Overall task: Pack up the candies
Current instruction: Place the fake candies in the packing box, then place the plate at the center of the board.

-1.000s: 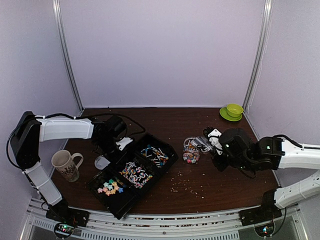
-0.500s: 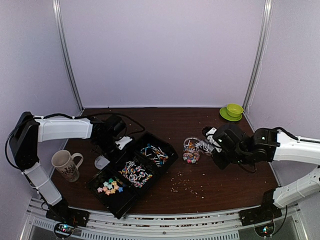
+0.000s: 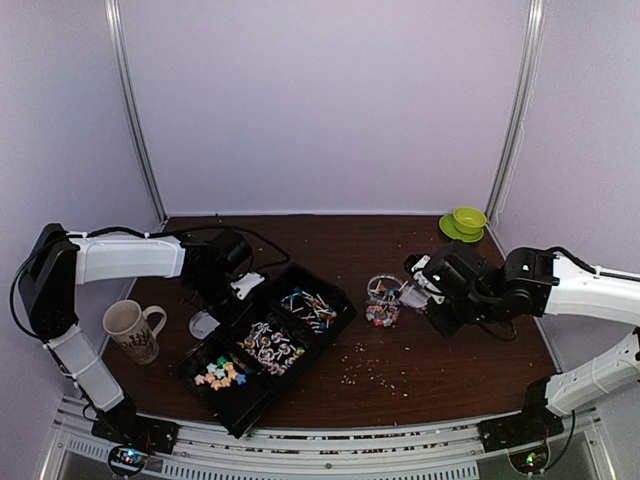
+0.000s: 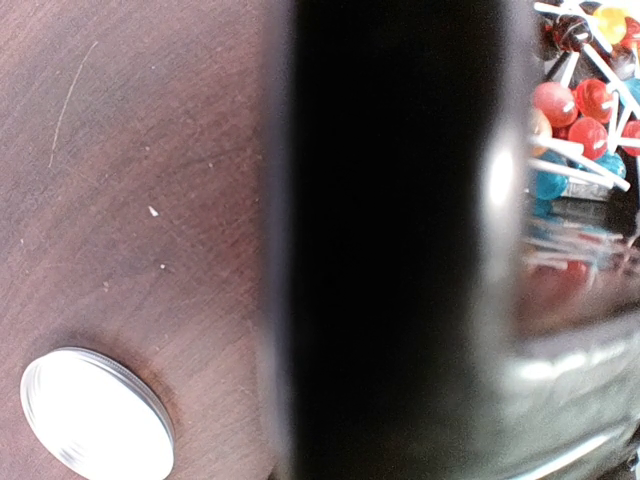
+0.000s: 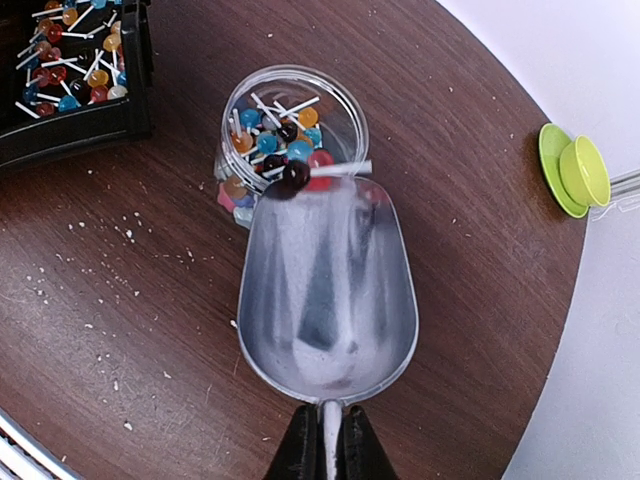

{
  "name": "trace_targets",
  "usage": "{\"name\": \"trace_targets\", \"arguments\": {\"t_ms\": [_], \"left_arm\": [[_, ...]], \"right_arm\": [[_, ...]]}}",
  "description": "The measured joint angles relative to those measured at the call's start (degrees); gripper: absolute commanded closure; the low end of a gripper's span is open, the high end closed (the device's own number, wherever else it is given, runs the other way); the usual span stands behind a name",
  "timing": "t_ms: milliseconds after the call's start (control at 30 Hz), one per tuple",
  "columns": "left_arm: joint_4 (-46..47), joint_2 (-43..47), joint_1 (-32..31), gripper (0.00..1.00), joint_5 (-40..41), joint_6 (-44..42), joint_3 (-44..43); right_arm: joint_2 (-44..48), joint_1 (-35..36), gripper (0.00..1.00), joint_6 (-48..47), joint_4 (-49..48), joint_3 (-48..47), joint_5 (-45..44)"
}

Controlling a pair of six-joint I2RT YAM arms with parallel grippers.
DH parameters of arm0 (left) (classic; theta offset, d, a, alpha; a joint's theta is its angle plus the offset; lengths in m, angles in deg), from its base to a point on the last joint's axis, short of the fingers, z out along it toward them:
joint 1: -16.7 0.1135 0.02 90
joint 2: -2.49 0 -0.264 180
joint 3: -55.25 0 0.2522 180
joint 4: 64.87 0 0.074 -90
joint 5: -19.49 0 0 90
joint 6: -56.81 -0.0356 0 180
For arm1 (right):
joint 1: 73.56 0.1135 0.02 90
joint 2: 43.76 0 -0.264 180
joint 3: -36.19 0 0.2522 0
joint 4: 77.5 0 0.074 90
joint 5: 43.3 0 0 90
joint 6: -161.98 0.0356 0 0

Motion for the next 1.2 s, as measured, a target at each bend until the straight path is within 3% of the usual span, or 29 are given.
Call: {"name": "trace_targets", "arguments": {"t_ms": [600,900,1200], "left_arm": [[-0.02,0.00,0.00,1.00,0.35,0.00,0.00],[-0.04,0.00,0.48,1.00,0.92,0.00,0.00],[-0.04,0.00,1.73,1.00,1.29,0.00,0.00]], "right_arm": [[-1.01,-0.07,1.00,-1.79,2.12,-3.26,-0.09],[7.10,-0.07,1.00,-3.61,-18.12,11.98,0.02],[8.33,-0.07,1.00,-3.65,-28.35,15.15,-0.02]]}}
